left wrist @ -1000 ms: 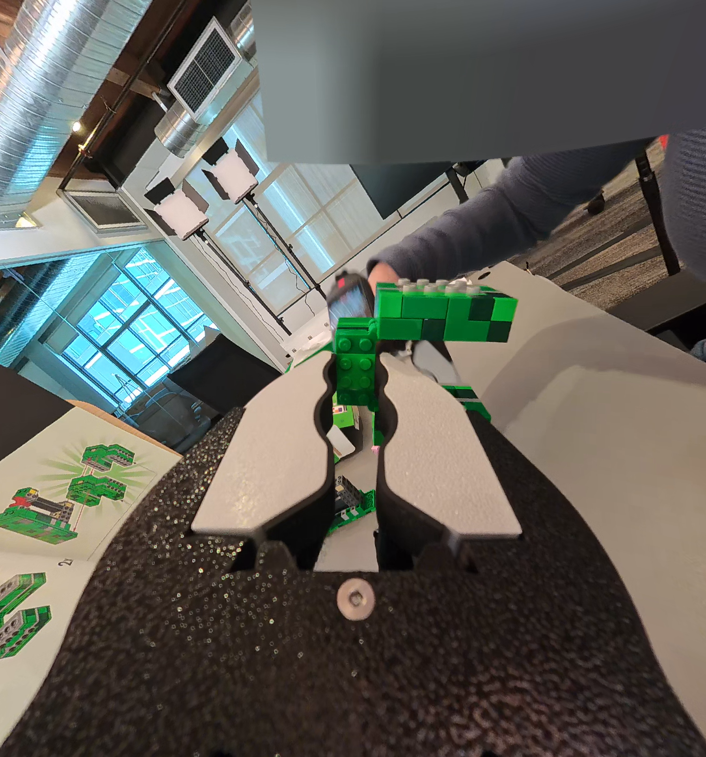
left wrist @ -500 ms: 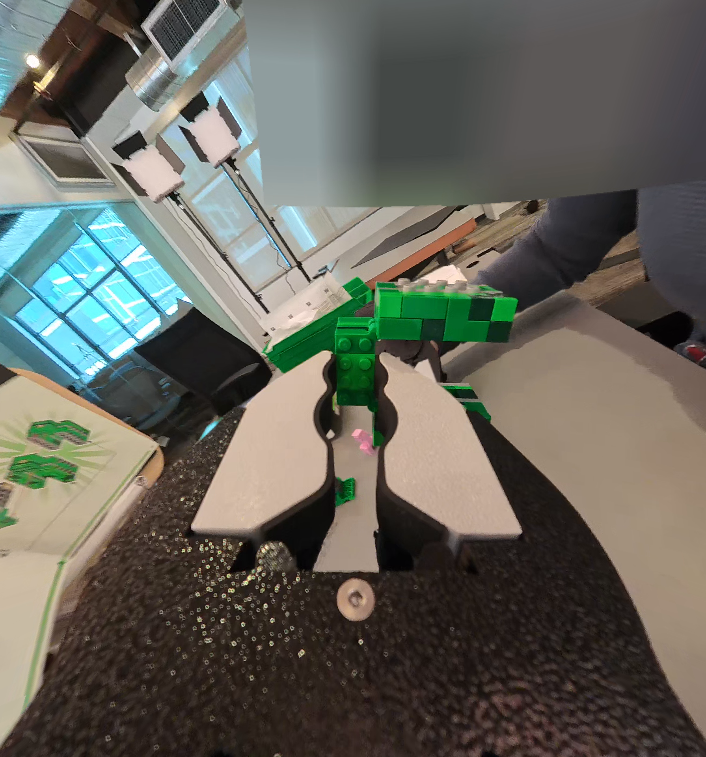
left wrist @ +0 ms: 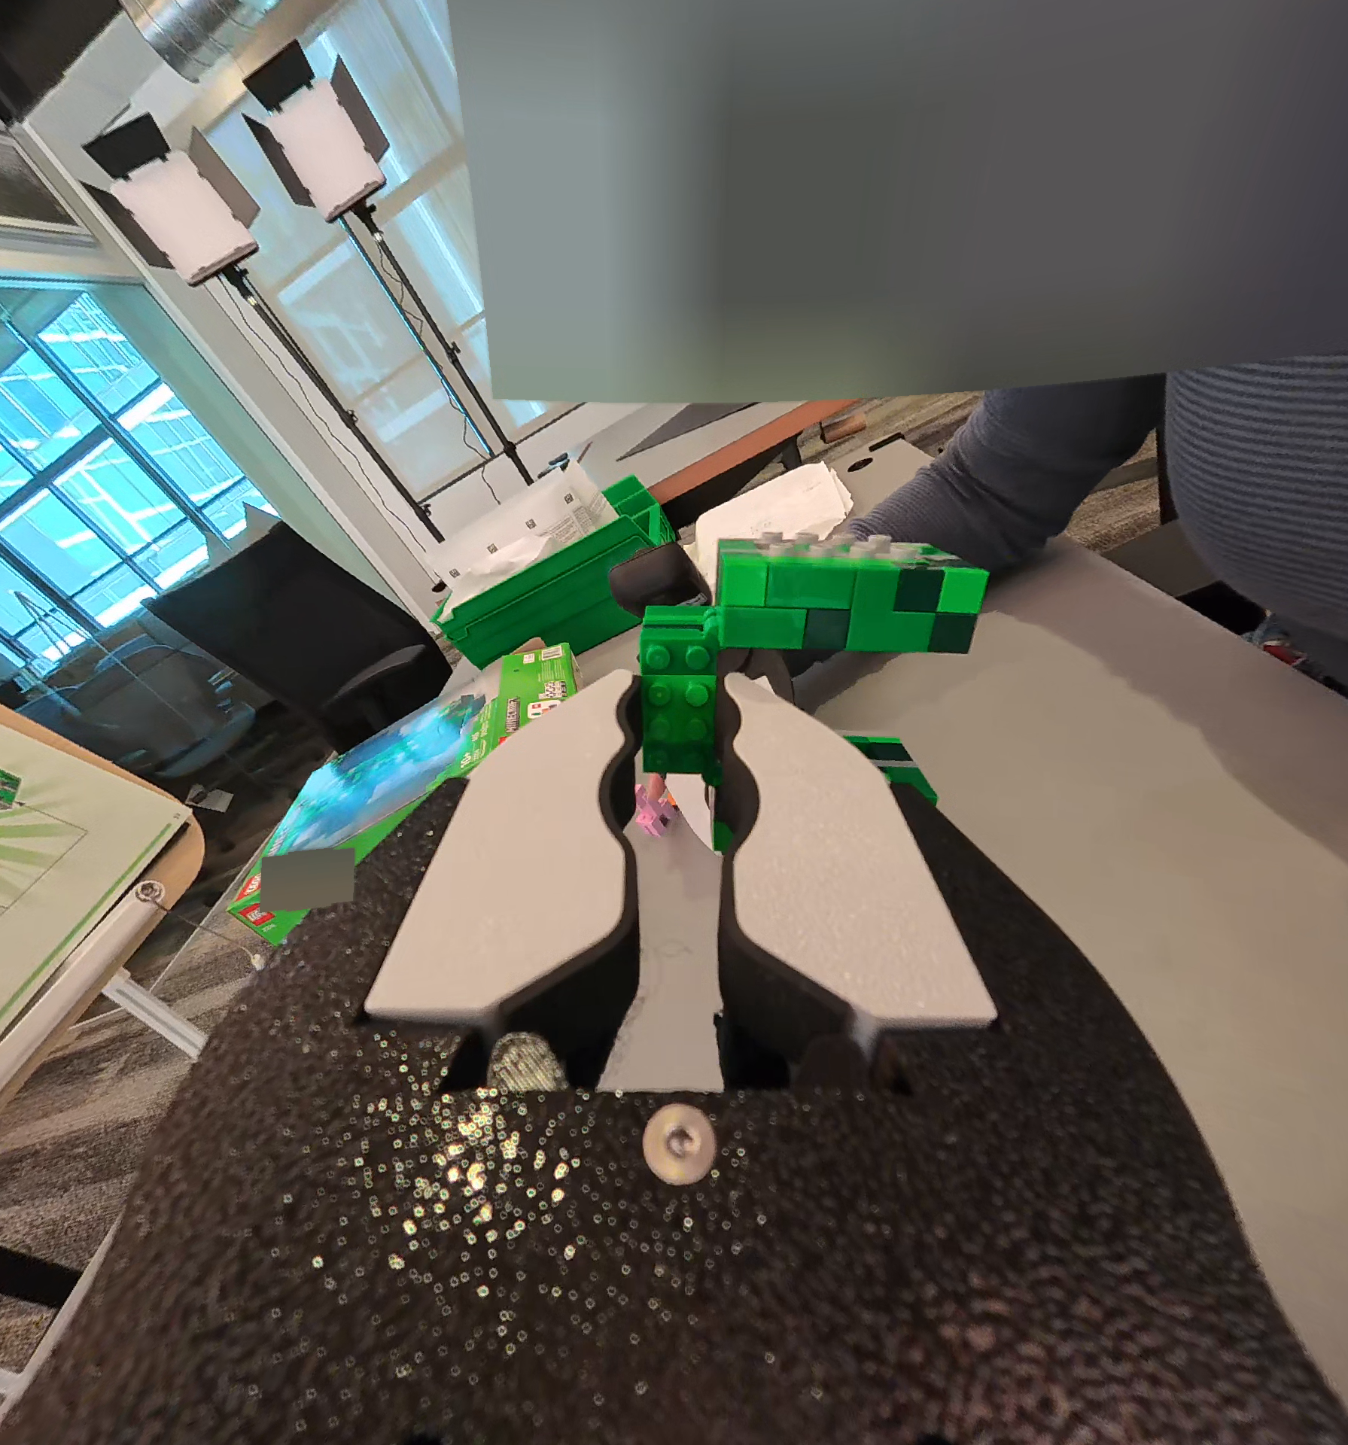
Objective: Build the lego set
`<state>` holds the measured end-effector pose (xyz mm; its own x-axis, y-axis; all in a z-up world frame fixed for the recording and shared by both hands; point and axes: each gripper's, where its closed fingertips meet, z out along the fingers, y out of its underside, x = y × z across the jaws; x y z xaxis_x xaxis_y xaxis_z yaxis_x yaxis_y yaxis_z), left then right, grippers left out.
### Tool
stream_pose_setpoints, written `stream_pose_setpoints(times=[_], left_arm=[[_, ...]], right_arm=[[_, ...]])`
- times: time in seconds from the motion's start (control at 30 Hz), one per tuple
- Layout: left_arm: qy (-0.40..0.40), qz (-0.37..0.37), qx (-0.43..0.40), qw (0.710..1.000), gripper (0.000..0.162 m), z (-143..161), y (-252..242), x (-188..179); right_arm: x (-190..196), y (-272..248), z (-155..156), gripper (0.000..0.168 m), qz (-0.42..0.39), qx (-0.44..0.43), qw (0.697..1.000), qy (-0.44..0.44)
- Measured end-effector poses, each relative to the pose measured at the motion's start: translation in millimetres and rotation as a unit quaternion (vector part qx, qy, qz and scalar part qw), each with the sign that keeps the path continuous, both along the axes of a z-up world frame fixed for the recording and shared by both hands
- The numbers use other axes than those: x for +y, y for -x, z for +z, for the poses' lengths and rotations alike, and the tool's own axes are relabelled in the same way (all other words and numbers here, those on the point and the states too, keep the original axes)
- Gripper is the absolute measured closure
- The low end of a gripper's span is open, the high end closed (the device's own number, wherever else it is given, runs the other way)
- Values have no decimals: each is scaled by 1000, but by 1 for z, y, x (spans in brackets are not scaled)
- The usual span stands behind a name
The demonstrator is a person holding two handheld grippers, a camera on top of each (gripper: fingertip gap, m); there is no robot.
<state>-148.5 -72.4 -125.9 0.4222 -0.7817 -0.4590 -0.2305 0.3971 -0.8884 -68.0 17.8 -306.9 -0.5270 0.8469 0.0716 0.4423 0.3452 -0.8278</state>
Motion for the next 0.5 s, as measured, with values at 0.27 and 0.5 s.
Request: stream_pose_setpoints(times=[0.27,0.5], left_arm=[[14,-12,-1,1000,146,-6,-7,8],[43,-28,11,999,146,-20,-20,16]], right_arm=[[-5,10,-3,134,30,-1,999,-14],[-8,12,4,151,35,17,999,5]])
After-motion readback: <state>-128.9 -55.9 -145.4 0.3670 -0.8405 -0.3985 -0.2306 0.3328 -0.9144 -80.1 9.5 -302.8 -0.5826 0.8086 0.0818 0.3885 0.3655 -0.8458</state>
